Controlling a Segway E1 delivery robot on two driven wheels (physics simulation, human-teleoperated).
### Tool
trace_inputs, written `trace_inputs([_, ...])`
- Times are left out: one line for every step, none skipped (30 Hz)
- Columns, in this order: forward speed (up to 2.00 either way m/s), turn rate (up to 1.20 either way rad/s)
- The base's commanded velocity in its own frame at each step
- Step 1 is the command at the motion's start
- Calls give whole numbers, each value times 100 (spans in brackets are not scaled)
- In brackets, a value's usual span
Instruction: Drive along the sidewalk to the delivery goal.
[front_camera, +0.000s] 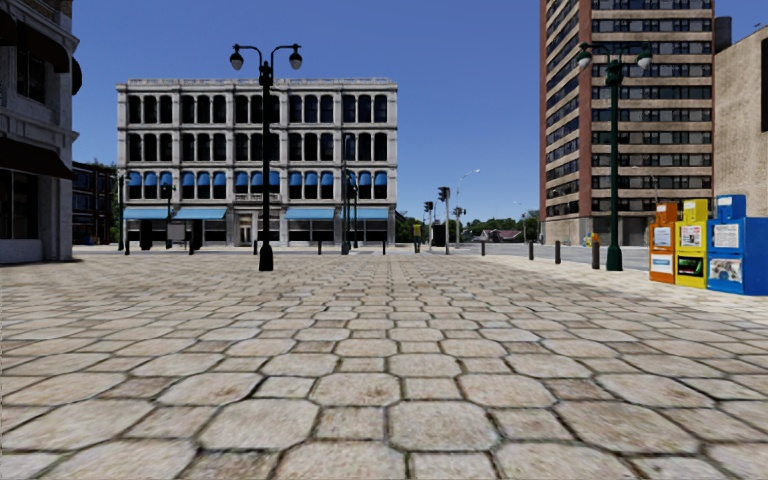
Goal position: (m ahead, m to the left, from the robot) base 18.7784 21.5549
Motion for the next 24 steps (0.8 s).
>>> trace_inputs([199,0])
trace_inputs([199,0])
trace_inputs([199,0])
trace_inputs([199,0])
trace_inputs([199,0])
trace_inputs([199,0])
trace_inputs([199,0])
trace_inputs([199,0])
trace_inputs([199,0])
trace_inputs([200,0])
trace_inputs([200,0])
trace_inputs([200,0])
trace_inputs([200,0])
trace_inputs([200,0])
trace_inputs([200,0])
trace_inputs([200,0])
trace_inputs([200,0])
trace_inputs([200,0])
trace_inputs([200,0])
trace_inputs([200,0])
trace_inputs([200,0])
trace_inputs([200,0])
trace_inputs([200,0])
trace_inputs([200,4])
